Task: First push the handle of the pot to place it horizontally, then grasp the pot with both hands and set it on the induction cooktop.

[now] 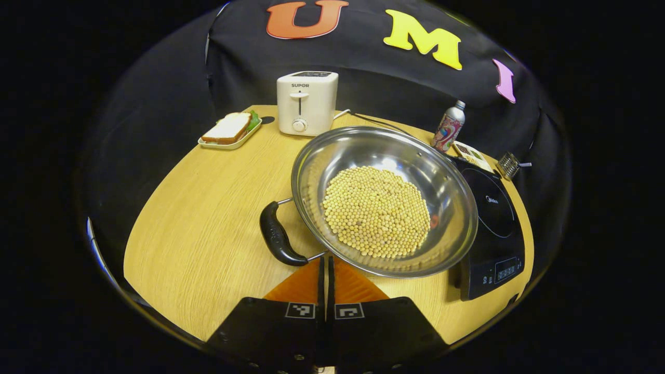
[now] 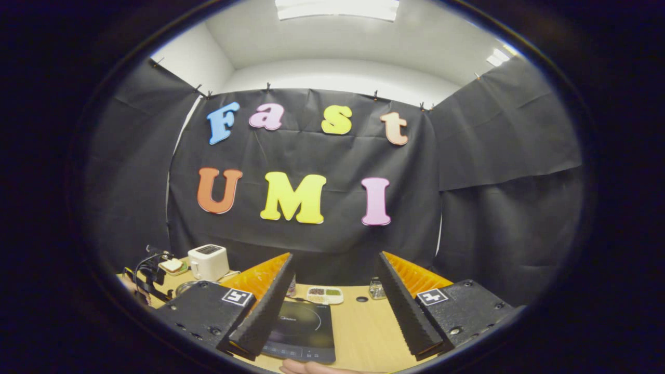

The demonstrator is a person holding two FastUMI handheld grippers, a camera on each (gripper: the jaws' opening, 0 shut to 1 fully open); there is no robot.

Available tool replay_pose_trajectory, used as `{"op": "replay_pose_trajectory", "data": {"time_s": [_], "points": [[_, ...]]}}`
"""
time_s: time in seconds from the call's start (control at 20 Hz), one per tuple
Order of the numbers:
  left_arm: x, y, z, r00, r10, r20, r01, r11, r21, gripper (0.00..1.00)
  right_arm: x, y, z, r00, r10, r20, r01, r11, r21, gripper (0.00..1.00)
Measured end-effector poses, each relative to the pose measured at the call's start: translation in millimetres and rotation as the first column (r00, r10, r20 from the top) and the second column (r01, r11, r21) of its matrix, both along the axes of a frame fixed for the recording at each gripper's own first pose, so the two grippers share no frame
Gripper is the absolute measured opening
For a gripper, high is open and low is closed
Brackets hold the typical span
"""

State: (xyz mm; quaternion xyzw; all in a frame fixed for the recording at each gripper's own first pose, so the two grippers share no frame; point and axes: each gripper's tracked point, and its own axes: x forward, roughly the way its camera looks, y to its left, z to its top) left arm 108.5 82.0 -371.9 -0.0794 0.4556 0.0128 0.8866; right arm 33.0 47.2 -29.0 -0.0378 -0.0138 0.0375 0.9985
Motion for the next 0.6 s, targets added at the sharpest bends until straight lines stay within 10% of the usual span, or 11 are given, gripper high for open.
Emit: {"op": "replay_pose_trajectory", "data": {"time_s": [0.25, 0.6], "points": [[14.5, 20.4, -3.2, 1.000, 0.028, -0.012, -0.028, 1.000, 0.014, 0.11, -5.9, 7.3, 3.2, 0.999, 0.025, 0.028, -0.025, 1.000, -0.018, 1.00], [45.2, 40.6, -7.3, 0.999, 0.044, -0.009, -0.043, 0.998, 0.048, 0.00, -26.7, 14.3, -4.7, 0.998, 0.053, 0.033, -0.053, 0.999, -0.008, 1.00]]}}
